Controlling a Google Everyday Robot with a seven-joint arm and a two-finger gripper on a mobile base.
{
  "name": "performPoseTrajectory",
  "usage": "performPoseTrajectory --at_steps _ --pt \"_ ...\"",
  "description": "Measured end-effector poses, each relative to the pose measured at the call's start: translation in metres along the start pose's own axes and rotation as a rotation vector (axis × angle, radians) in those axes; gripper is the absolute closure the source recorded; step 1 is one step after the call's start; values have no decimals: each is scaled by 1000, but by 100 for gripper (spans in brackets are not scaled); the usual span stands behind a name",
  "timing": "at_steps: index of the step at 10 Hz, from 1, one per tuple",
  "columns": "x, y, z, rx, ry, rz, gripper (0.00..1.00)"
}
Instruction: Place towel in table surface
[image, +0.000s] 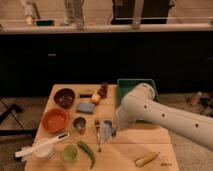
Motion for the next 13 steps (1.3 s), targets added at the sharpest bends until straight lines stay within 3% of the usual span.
performPoseTrajectory --at_steps 4,6,8,10,13 --pt "-5 13 28 6 -4 80 98" --pt "-10 12 47 -11 -16 117 98" --pt "-10 14 52 -24 -22 131 96" --pt "-10 14 52 -24 -22 131 82" --pt "-10 15 52 -24 -23 132 52"
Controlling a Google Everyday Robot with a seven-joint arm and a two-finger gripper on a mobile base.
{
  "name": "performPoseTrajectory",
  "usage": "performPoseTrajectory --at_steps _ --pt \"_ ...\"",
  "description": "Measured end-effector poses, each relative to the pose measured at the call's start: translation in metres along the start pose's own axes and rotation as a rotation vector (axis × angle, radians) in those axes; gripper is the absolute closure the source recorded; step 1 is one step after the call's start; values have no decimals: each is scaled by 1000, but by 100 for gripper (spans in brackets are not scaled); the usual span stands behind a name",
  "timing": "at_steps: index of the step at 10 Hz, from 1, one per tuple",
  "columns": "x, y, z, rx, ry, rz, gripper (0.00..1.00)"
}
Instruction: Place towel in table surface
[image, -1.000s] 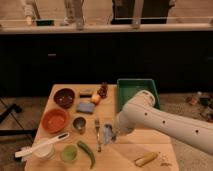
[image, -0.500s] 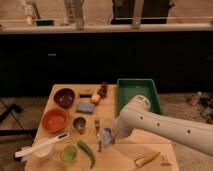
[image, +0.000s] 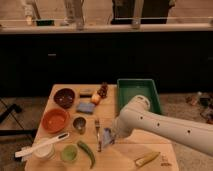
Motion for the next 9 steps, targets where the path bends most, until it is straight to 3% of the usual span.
performPoseTrajectory --at_steps 3,9 --pt "1 1 0 0 0 2 24" --pt "1 1 0 0 0 2 20"
